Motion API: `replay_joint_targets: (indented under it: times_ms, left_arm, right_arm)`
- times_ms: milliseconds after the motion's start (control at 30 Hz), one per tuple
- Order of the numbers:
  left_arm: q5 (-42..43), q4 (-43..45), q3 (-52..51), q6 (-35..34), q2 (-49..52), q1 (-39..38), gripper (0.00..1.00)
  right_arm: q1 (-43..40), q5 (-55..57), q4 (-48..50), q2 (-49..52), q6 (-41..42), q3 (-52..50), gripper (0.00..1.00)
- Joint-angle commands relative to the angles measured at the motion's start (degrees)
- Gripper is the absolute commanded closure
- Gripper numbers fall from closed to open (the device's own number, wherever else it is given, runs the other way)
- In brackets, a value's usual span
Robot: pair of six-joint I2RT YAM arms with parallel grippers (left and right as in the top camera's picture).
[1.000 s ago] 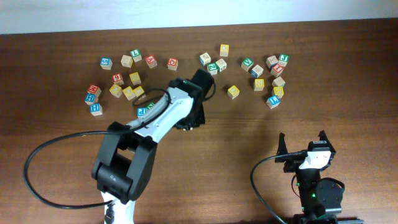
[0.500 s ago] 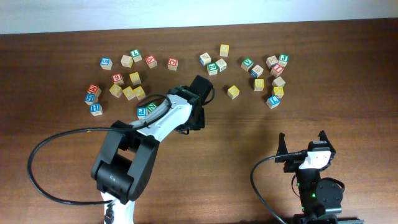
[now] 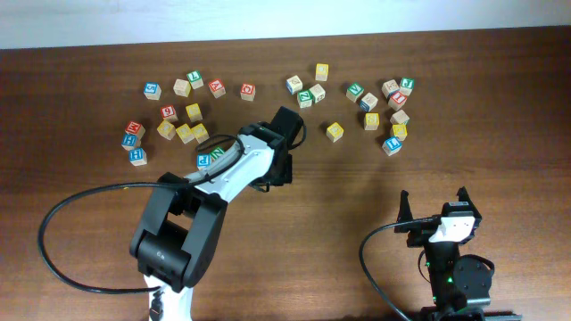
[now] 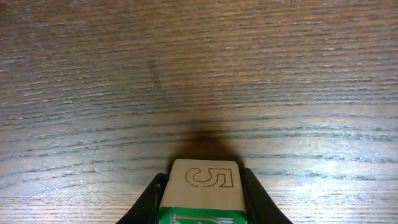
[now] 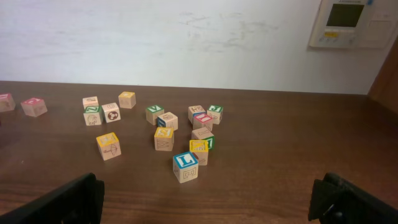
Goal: Spell out RSS
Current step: 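Carry the green R block toward the front and release it on the table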
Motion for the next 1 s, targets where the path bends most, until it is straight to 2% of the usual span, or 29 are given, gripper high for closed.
replay_joint_targets:
  times_ms: [0,233,533,767,967]
  left_arm:
    - [0.0,-0.1,-1.1,0.7,-0.2,1.0,0.76]
    - [0.0,-0.5,0.5,0.7,-0.7,1.2,0.64]
    - [0.0,-1.4,0.9,0.7,-5.6,1.2,0.59]
    - [3.0,-3.3,1.9,0.7,-15.4,3.5,0.56]
    - [5.5,-4.2,1.9,0.8,-26.0,9.6,0.56]
  right_arm:
    - [0.0,0.1,-0.4,-0.4,-0.1,-0.3,0.02]
    - [0.0,0.1,-0.4,-0.4,-0.1,-0.3,0.02]
    - [0.0,0.1,-0.4,-0.4,-0.1,-0.3,0.02]
    - [0.0,0.1,-0.4,-0.4,-0.1,-0.3,0.02]
    - [0.0,0.1,-0.4,-0.4,-0.1,-0.3,0.02]
